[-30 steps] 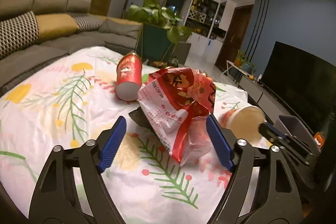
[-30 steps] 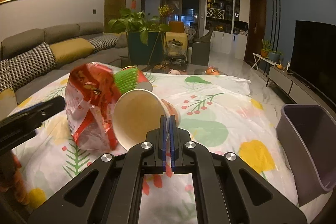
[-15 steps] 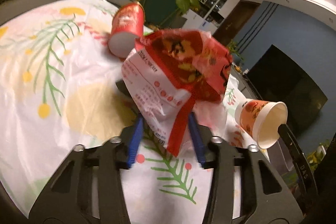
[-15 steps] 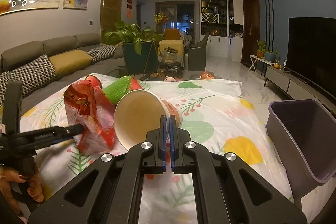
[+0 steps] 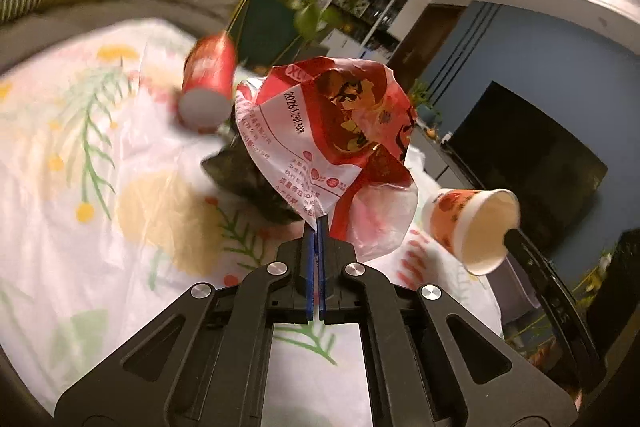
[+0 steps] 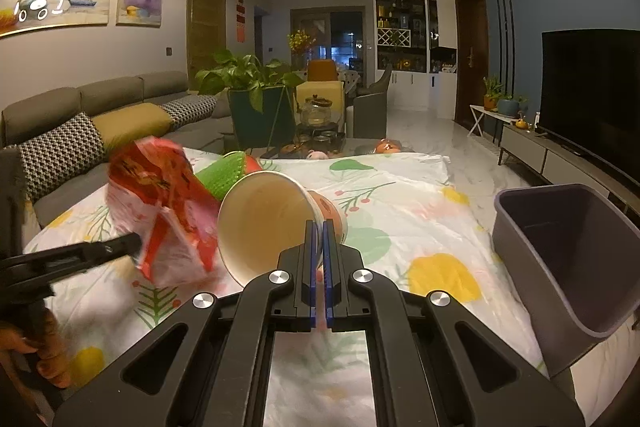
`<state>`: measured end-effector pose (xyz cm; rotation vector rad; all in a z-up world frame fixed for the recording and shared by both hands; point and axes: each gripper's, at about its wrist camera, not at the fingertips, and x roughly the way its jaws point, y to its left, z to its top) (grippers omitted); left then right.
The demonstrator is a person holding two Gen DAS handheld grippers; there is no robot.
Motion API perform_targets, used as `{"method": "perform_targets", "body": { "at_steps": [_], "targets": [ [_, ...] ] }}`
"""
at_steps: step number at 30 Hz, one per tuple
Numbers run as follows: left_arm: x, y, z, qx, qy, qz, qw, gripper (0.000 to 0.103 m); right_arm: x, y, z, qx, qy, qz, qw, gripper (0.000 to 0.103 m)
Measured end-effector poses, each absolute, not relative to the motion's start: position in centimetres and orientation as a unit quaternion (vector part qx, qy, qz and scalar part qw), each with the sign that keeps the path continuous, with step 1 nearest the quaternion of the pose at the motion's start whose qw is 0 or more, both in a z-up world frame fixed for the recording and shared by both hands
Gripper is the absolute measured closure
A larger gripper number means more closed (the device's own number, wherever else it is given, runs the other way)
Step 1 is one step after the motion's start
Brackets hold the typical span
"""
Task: Collect trash
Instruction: 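Grasp the white paper cup with the right gripper while the left grasps the red snack bag, then carry the red snack bag and paper cup over the grey bin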
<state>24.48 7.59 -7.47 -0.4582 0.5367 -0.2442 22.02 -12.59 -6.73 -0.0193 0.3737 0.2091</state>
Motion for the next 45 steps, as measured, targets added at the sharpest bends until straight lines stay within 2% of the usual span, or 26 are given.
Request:
{"method": "perform_targets", "body": {
  "at_steps": [9,25,45],
  "targets": [
    [20.3,7.2,-2.8,-0.183,0.194,-0.115,0.957,0.103,19.9,-14.6,-4.8,0.001,0.159,0.095,0.983,0.099],
    [19.1,2.1,0.4,-0.139,0.169,-0.145,0.965,0.103,16.1,-19.0,-1.1,0.004,0.109,0.056,0.992,0.099],
    [22.3,-11.1,2.8,-0.078,0.154,-0.236,0.956,0.103,14.6,-29.6,1.3,0.041,0.074,-0.055,0.995,0.099]
  ]
}}
